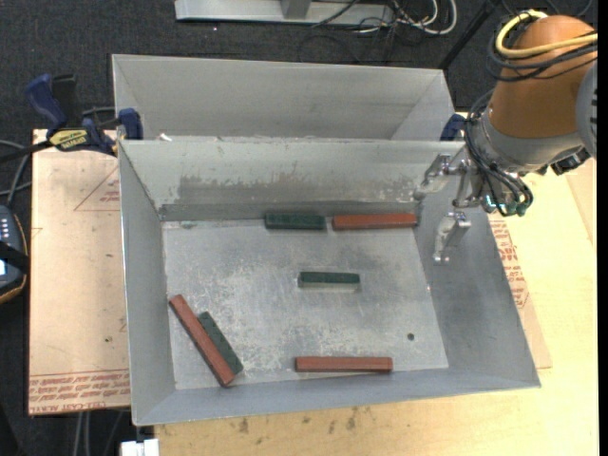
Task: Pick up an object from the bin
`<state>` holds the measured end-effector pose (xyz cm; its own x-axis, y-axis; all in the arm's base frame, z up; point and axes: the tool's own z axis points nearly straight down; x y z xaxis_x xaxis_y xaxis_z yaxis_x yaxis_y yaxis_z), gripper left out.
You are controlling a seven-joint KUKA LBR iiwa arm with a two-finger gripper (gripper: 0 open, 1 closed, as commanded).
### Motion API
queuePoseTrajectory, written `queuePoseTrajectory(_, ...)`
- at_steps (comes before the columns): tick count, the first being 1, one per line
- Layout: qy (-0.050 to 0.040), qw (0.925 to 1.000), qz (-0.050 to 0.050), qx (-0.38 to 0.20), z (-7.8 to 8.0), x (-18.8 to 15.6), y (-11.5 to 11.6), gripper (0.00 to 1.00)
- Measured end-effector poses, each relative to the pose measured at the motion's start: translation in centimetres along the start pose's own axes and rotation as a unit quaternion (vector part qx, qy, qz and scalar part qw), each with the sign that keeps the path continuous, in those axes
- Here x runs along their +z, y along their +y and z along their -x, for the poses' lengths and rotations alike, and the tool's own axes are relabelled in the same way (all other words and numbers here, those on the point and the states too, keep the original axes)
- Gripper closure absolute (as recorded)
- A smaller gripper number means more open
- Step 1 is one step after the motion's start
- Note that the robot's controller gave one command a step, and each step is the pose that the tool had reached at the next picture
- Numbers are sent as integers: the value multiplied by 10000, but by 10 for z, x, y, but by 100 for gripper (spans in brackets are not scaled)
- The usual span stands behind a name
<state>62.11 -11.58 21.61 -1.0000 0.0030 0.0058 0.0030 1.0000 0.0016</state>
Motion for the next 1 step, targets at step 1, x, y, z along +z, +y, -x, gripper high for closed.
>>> queuePoseTrajectory(1,-41,10000,-7,-13,2,-5,0,0)
